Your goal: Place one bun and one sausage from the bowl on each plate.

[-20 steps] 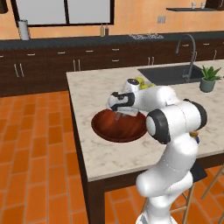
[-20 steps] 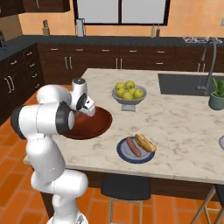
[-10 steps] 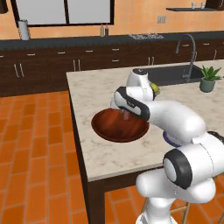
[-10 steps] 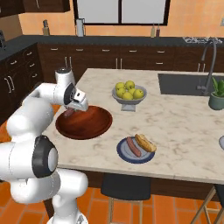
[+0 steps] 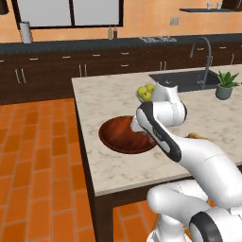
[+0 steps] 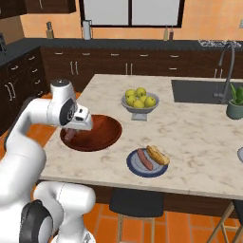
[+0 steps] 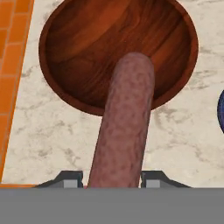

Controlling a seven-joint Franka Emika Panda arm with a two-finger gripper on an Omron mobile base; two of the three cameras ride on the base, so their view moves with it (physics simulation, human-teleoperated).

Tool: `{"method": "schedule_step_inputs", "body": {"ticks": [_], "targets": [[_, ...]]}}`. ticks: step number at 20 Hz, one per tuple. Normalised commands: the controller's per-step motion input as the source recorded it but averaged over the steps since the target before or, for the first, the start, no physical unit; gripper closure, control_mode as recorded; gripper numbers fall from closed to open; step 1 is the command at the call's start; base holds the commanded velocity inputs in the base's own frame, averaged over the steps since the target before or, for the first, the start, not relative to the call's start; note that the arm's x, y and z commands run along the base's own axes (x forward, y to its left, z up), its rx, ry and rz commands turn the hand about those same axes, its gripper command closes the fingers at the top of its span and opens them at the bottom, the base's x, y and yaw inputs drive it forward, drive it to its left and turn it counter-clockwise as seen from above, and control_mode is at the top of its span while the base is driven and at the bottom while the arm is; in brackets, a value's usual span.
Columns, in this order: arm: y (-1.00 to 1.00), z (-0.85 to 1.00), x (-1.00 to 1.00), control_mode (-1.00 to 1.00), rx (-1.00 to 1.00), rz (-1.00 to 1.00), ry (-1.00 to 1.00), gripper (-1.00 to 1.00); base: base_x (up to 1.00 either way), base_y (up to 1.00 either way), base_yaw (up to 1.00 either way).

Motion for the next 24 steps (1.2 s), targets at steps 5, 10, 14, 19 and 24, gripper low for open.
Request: {"method": "schedule_step_inputs", "body": {"ticks": [5, 10, 14, 19, 24], "targets": [[0.05, -0.19, -0.31, -1.00, -0.05, 0.01, 0.02, 1.00, 0.00, 0.00, 0.00], [0.00, 0.00, -0.06, 1.00, 0.00, 0.00, 0.00, 1.00, -0.75, -0.20, -0.03], [0.00, 0.00, 0.00, 1.00, 0.00, 0.00, 0.00, 1.00, -0.30, -1.00, -0.06], [0.00, 0.00, 0.00, 1.00, 0.00, 0.00, 0.00, 1.00, 0.19, -1.00, 0.01], [0.00, 0.00, 0.00, 1.00, 0.00, 0.00, 0.00, 1.00, 0.45, -1.00, 0.00]]}}
